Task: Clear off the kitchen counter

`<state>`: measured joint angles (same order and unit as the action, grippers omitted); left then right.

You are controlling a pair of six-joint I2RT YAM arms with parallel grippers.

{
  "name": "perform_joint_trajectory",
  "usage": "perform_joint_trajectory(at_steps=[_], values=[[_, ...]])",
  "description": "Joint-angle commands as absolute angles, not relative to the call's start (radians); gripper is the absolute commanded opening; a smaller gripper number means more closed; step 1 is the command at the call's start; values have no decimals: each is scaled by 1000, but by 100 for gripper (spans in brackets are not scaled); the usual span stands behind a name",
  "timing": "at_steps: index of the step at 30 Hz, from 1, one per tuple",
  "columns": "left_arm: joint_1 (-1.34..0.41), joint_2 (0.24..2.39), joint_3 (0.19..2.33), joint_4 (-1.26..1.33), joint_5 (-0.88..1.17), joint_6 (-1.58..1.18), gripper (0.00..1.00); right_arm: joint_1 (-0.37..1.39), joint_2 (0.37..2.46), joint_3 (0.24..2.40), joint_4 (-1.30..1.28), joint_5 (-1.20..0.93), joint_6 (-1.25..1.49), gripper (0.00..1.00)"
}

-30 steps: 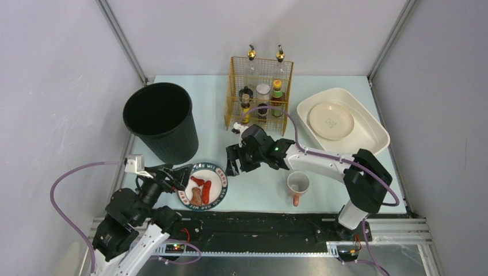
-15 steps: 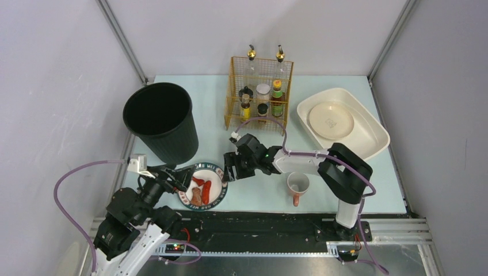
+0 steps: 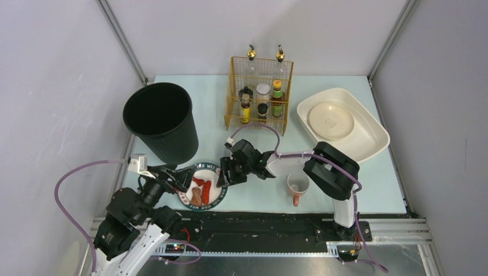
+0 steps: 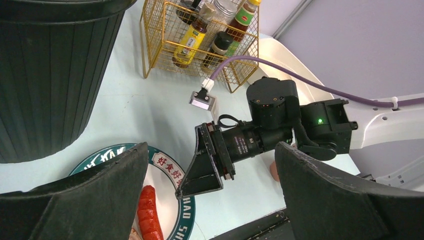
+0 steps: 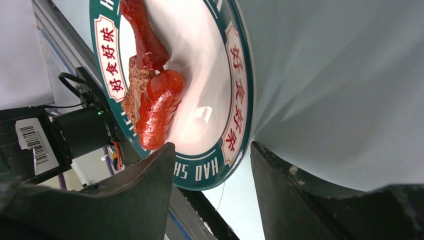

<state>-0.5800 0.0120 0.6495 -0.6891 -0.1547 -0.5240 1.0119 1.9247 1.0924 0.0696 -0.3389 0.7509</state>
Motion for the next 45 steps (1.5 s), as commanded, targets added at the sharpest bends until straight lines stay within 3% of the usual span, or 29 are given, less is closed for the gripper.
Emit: perform_joint_trajectory(at_steps=[1, 13, 20, 29, 45], values=[[-574, 6, 640, -649, -148, -523, 100, 1018, 1970, 1089, 145, -369, 802, 60], [-574, 6, 637, -650, -151, -525, 100, 1022, 2014, 1089, 132, -359, 816, 29], [-575, 8, 638, -651, -154, -526, 100, 1019, 2010, 1087, 116, -335, 810, 0], [-575, 3, 635, -651, -158, -528, 100, 1009, 1918, 1087, 43, -303, 749, 0], [-574, -104, 627, -648, -217, -541, 100, 921, 1687, 1088, -124, -426, 672, 0]])
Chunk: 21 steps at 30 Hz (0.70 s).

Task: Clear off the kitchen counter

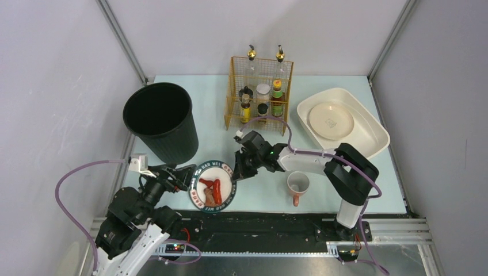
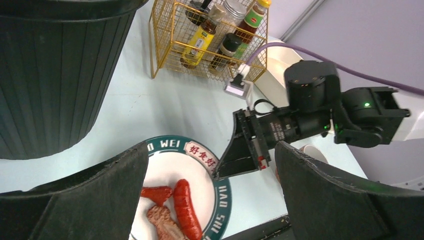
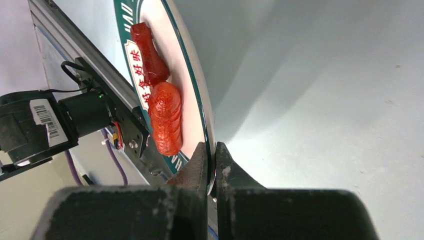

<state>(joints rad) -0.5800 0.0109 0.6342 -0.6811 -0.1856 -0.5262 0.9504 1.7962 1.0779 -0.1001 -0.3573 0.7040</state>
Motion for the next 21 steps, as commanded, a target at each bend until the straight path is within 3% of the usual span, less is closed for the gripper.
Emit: perform_joint_trajectory(at_steps=[1, 21], values=[[-575, -107, 626, -649, -216, -540, 100, 916, 1675, 1088, -130, -432, 667, 0], [-574, -164, 624, -649, -213, -543, 99, 637, 1398, 1161, -335, -567, 617, 0]])
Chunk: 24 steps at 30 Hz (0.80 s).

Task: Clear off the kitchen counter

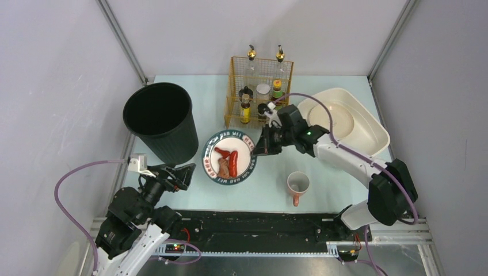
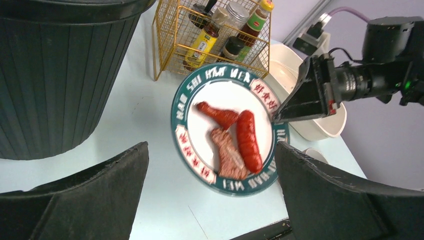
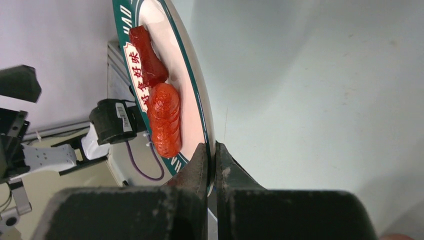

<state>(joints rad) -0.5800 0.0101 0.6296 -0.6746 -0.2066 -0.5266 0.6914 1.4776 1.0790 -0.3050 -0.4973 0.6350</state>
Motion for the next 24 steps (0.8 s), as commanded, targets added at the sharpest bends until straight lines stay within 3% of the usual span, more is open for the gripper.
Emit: perform_joint_trajectory(at_steps=[1, 5, 9, 15, 19, 20, 21, 24], values=[[-575, -164, 624, -648, -211, -543, 98, 629, 1394, 1183, -345, -568, 612, 0], [-575, -163, 624, -649, -206, -540, 93, 589, 1379, 1263, -390, -568, 609, 0], [-575, -162, 624, -647, -197, -539, 78, 570, 1387, 1350, -421, -556, 613, 0], [-575, -166, 626, -648, -188, -539, 50, 566, 1423, 1480, -438, -528, 643, 0], [-574, -169, 626, -647, -184, -537, 24, 568, 1458, 1573, -444, -508, 666, 0], [-575, -169, 626, -646, -183, -537, 11, 569, 1467, 1612, -449, -505, 670, 0], [-574, -167, 627, -647, -181, -536, 6, 575, 1485, 1630, -458, -501, 671, 0], [-575, -162, 627, -647, -175, -534, 0, 589, 1526, 1724, -477, -486, 677, 0]])
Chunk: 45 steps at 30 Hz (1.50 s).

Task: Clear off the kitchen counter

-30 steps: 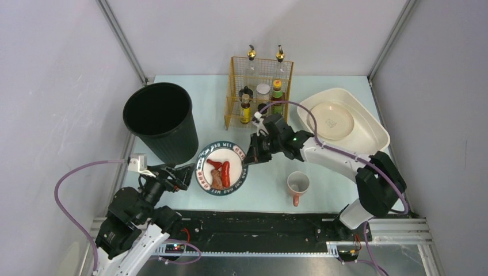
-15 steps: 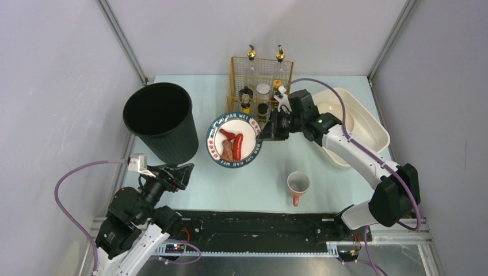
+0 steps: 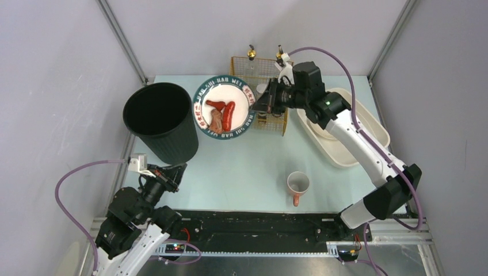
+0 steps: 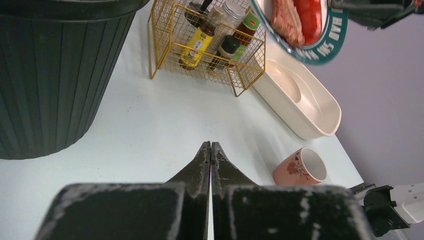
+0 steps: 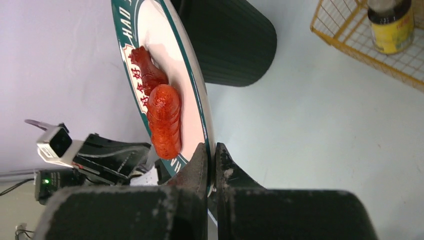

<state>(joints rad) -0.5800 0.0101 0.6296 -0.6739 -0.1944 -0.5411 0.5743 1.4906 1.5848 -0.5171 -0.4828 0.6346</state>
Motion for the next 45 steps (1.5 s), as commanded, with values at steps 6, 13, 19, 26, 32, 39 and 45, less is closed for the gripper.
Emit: perform_joint_trajectory(at_steps=[6, 13, 19, 26, 32, 39, 45], values=[[-575, -164, 627, -644, -170, -533, 0, 619, 1643, 1857, -468, -459, 736, 0], [-575, -169, 626, -642, -163, -532, 0, 668, 1776, 2047, -458, -409, 809, 0], [-575, -173, 626, -638, -158, -532, 0, 718, 1903, 2203, -466, -355, 859, 0], [-575, -179, 624, -635, -151, -530, 0, 769, 2027, 2334, -440, -270, 883, 0], [-574, -182, 624, -634, -145, -528, 0, 796, 2107, 2388, -357, -217, 902, 0], [-574, -185, 624, -630, -137, -525, 0, 829, 2214, 2497, -262, -151, 872, 0], [-574, -201, 622, -630, -143, -528, 0, 873, 2246, 2489, -173, -62, 706, 0]])
